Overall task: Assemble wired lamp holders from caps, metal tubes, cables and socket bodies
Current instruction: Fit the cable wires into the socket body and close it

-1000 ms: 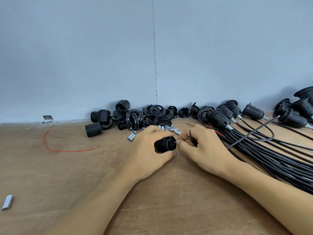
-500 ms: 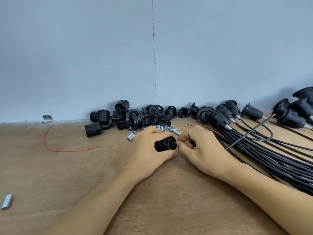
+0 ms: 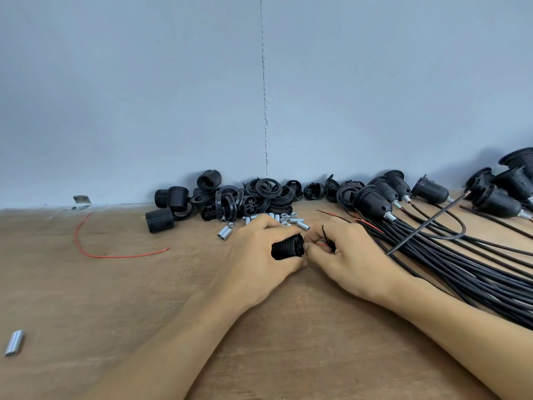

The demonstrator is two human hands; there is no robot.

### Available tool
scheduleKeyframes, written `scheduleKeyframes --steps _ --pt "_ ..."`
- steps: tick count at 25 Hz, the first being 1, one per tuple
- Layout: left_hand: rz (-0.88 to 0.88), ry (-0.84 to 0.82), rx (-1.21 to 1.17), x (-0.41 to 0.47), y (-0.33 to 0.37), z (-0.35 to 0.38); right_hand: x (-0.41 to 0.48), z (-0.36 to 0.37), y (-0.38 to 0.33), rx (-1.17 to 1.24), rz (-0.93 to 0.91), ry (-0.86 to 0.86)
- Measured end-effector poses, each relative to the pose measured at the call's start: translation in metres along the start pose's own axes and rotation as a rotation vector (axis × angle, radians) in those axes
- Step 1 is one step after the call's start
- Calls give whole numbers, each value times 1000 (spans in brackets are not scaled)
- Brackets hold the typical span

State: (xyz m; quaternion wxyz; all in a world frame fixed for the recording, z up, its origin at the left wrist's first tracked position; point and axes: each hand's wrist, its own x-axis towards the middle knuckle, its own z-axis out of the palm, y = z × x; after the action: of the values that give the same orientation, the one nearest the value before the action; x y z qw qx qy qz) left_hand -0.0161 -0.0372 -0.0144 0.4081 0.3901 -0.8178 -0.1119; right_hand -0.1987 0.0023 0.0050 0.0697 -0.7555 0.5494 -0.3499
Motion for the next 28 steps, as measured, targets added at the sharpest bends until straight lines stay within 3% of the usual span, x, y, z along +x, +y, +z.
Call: scheduleKeyframes --steps 5,12,28 --pt "-10 -38 -27 0 -1 1 0 0 3 27 8 4" --pt "-77 59 -41 3 -2 5 4 3 10 90 77 82" --pt "-104 -13 -78 3 4 3 -1 3 5 34 67 53"
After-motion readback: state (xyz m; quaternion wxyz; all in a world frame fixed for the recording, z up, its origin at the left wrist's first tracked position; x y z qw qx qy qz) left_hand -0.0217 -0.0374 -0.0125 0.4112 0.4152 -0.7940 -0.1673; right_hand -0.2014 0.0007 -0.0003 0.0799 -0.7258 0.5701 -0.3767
